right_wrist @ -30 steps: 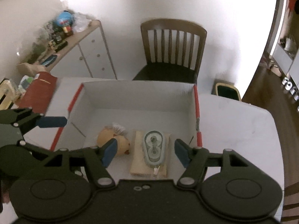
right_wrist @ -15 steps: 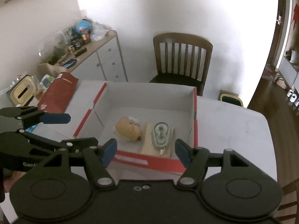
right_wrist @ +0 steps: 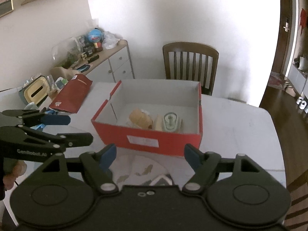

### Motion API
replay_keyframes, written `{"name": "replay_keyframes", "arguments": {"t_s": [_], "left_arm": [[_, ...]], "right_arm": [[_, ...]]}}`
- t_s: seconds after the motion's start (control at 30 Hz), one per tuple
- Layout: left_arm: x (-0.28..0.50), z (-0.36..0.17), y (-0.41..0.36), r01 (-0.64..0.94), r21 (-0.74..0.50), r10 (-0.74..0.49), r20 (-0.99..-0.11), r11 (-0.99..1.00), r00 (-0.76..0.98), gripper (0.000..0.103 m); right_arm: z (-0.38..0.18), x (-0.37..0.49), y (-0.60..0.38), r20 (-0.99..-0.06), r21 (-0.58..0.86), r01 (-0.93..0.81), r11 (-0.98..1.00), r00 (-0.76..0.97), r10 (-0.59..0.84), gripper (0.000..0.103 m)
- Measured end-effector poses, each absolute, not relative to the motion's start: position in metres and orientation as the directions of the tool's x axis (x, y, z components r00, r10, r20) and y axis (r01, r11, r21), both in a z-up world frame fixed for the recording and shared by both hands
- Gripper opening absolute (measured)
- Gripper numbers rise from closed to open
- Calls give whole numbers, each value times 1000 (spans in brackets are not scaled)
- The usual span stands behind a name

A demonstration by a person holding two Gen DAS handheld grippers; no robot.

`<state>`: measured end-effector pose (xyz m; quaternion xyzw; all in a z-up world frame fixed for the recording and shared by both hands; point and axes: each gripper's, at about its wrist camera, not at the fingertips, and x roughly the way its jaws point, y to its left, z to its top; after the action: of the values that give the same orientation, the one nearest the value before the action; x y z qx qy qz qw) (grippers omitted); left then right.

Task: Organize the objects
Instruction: 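Move both grippers back toward the remaining items on the table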

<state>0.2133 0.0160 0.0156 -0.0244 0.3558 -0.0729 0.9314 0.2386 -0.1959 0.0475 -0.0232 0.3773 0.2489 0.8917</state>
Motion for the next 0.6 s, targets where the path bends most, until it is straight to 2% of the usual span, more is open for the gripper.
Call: {"name": "replay_keyframes", "arguments": {"t_s": [0.13,0.23,0.4,0.5,0.6], "left_arm": [[192,7,15,110,-98,-147,-654,989,742,83],[177,-3,16,102,-108,-148,-656,989,740,89],[155,-22,17,95,-129,-157,-666,987,730,91],[145,-35,17,92,-142,-164,-673,986,721,100],[137,-47,16,88,-149,-166,-678,985,716,102]], "right_arm": [[40,225,-205,-676,154,-457,876,598,430,82],[33,212,-208,-670,153,-460,875,603,434,86],[17,193,-211,-670,152,-471,869,597,441,91],[7,181,-211,-673,133,-479,868,599,434,92],[-5,173,-210,-685,104,-479,871,601,412,92]]}}
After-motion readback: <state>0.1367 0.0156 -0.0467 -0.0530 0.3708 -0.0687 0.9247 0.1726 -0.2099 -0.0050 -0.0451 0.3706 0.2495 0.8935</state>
